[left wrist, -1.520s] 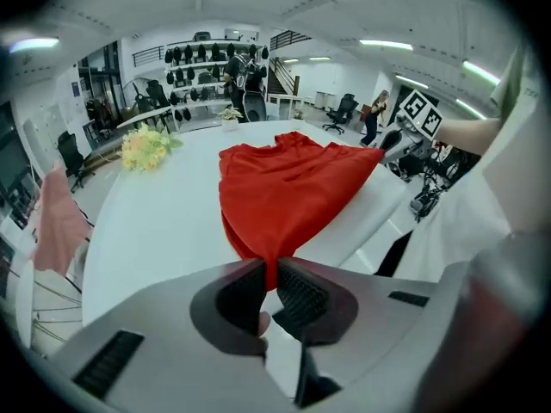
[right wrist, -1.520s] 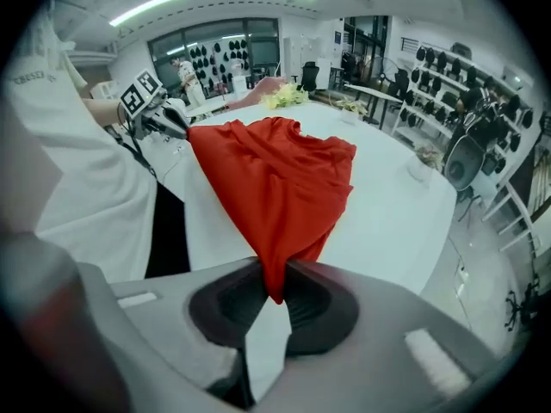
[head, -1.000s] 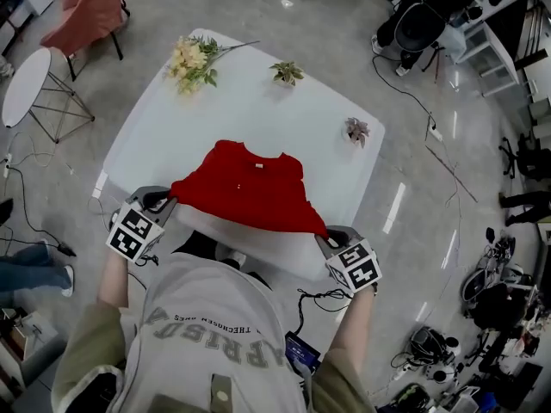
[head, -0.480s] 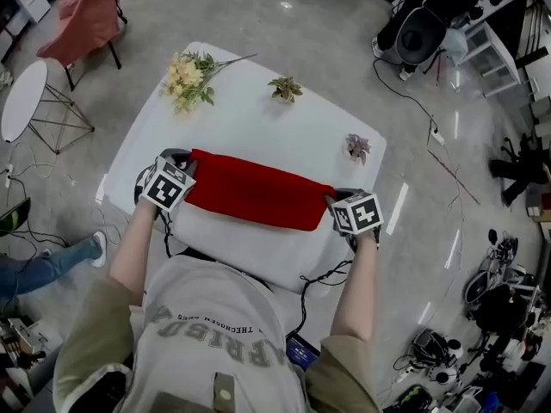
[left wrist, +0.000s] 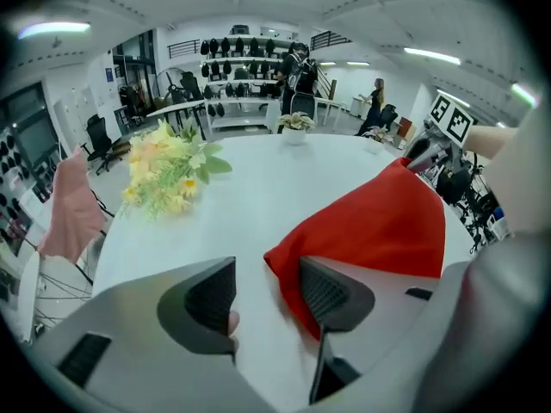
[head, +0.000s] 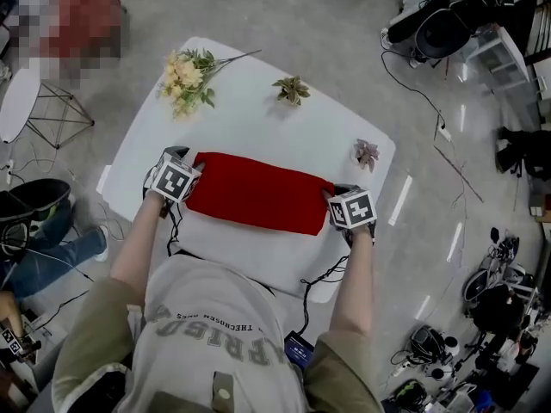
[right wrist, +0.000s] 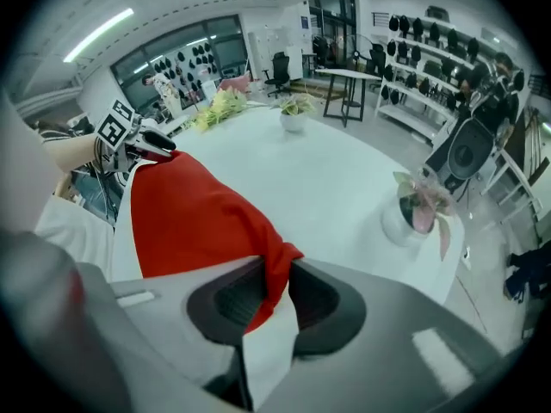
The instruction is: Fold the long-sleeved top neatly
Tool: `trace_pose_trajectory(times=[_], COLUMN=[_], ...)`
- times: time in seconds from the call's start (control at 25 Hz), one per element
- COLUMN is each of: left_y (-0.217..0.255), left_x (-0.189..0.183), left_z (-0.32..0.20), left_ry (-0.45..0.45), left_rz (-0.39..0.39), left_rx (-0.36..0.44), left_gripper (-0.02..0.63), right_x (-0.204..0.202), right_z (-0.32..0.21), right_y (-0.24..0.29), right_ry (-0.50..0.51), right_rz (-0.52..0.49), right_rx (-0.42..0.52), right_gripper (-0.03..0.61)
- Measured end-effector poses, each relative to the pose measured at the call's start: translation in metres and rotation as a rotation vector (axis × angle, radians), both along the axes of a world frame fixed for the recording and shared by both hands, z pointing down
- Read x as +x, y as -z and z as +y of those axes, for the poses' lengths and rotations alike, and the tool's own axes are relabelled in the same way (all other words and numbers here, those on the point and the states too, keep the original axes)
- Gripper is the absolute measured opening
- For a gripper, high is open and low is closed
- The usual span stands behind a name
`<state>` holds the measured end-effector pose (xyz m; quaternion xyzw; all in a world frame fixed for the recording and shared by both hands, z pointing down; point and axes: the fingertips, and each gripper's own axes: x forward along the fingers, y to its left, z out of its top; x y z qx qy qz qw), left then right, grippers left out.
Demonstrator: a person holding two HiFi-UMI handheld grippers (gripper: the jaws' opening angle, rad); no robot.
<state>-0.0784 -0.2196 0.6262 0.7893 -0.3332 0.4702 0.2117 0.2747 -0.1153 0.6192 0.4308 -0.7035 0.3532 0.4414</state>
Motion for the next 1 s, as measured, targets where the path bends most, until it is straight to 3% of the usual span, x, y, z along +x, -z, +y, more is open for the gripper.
trace_pose_trajectory(times=[0.04, 0.12, 0.16, 0.28, 0.32, 0.4, 0.44, 0.48, 0.56, 0.68, 0.76, 1.0], left_y=[0.006, 0.021, 0.032, 0.062, 0.068, 0.063, 0.053, 0.041, 0.02, 0.003, -0.003, -0.015], left_x=[-0.004, -0.011, -0.012, -0.001, 0.009, 0.032, 0.04, 0.045, 0.045, 0.043, 0.041, 0.041], left_z=[-0.003, -0.006, -0.006, 0.015, 0.029, 0.064, 0.08, 0.093, 0.103, 0.098, 0.093, 0.092], left_ry=[0.009, 0.018, 0.011, -0.098, -0.169, -0.346, -0.435, -0.51, -0.59, -0.587, -0.582, -0.546], left_rz=[0.01, 0.039, 0.054, 0.098, 0.111, 0.103, 0.071, 0.024, -0.061, -0.101, -0.125, -0.095], left_rx=[0.017, 0.064, 0.09, 0.129, 0.121, 0.072, 0.041, 0.016, -0.011, -0.045, -0.058, -0.145], left_gripper=[0.227, 0.257, 0.261, 0.273, 0.281, 0.342, 0.375, 0.393, 0.407, 0.41, 0.415, 0.417], right_x=[0.001, 0.002, 0.0, -0.022, -0.034, -0.06, -0.068, -0.073, -0.074, -0.064, -0.06, -0.06], right_z=[-0.002, -0.004, -0.003, 0.007, 0.015, 0.033, 0.041, 0.046, 0.05, 0.05, 0.05, 0.05], right_y=[0.006, 0.025, 0.036, 0.068, 0.072, 0.068, 0.06, 0.05, 0.027, -0.003, -0.016, -0.026], right_ry=[0.012, 0.022, 0.027, 0.093, 0.139, 0.257, 0.312, 0.356, 0.413, 0.442, 0.435, 0.401], right_rz=[-0.007, -0.027, -0.045, -0.126, -0.154, -0.183, -0.178, -0.159, -0.108, -0.064, -0.086, -0.154], right_rx=[0.042, 0.132, 0.176, 0.262, 0.257, 0.213, 0.182, 0.149, 0.084, -0.01, -0.051, -0.067], right_gripper=[0.069, 0.223, 0.265, 0.292, 0.372, 0.377, 0.384, 0.444, 0.455, 0.476, 0.476, 0.476])
